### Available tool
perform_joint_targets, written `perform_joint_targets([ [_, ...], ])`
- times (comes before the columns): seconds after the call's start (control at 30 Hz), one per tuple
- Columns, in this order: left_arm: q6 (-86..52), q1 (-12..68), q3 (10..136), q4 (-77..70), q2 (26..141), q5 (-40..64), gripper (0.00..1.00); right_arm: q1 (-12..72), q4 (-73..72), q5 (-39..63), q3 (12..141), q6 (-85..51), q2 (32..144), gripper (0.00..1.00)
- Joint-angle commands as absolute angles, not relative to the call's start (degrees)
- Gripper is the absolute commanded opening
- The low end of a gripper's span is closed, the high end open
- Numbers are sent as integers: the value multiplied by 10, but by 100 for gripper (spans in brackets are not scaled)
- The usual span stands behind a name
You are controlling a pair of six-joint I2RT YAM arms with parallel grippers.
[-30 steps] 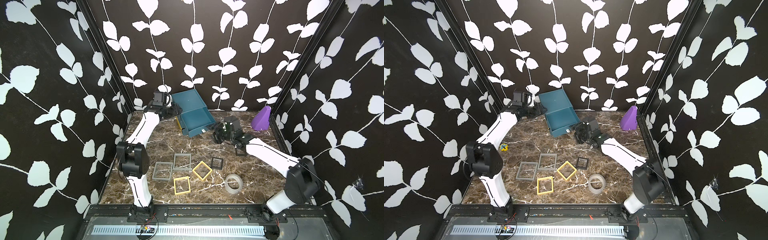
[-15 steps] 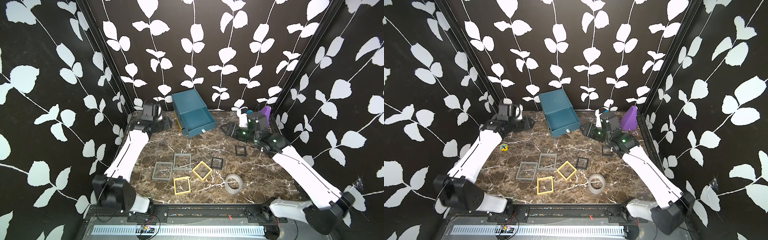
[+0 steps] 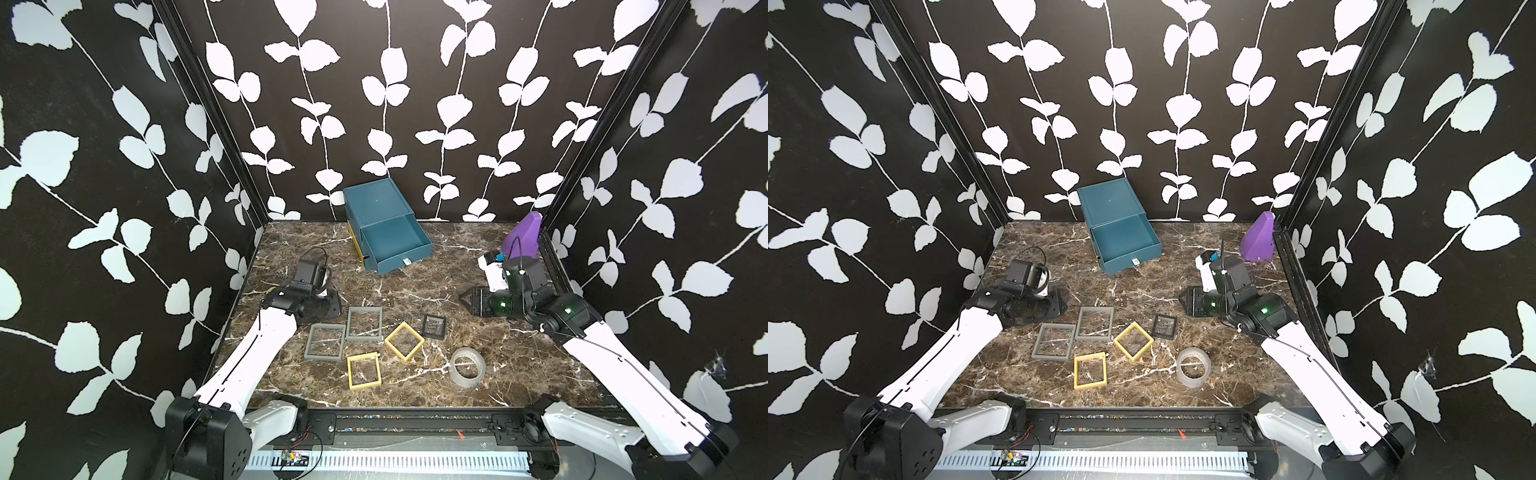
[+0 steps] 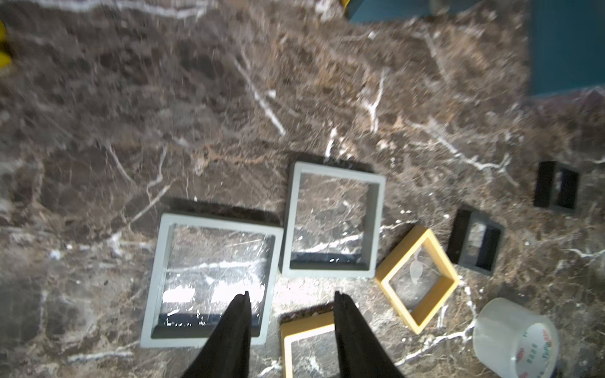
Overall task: Place the brooch boxes into the drawer by color
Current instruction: Pick up the brooch box from the center of the board.
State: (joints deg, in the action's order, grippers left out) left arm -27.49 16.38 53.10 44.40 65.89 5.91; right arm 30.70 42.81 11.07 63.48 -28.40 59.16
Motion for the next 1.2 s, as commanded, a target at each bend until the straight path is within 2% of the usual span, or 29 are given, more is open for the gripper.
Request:
perform_joint_targets([
  [0.0, -276, 169, 517, 457, 673, 56, 38, 310, 436, 102, 629, -269, 579, 50],
  [0.63, -173, 204, 570, 387, 865, 42, 31, 310, 430, 140, 630, -265, 575, 47],
  [0.93, -154, 207, 584, 366, 916, 38, 28, 310, 393, 206, 624, -275, 584, 45],
  [1.17, -151, 208, 581, 363, 934, 38, 26, 310, 380, 212, 622, -286, 591, 44],
])
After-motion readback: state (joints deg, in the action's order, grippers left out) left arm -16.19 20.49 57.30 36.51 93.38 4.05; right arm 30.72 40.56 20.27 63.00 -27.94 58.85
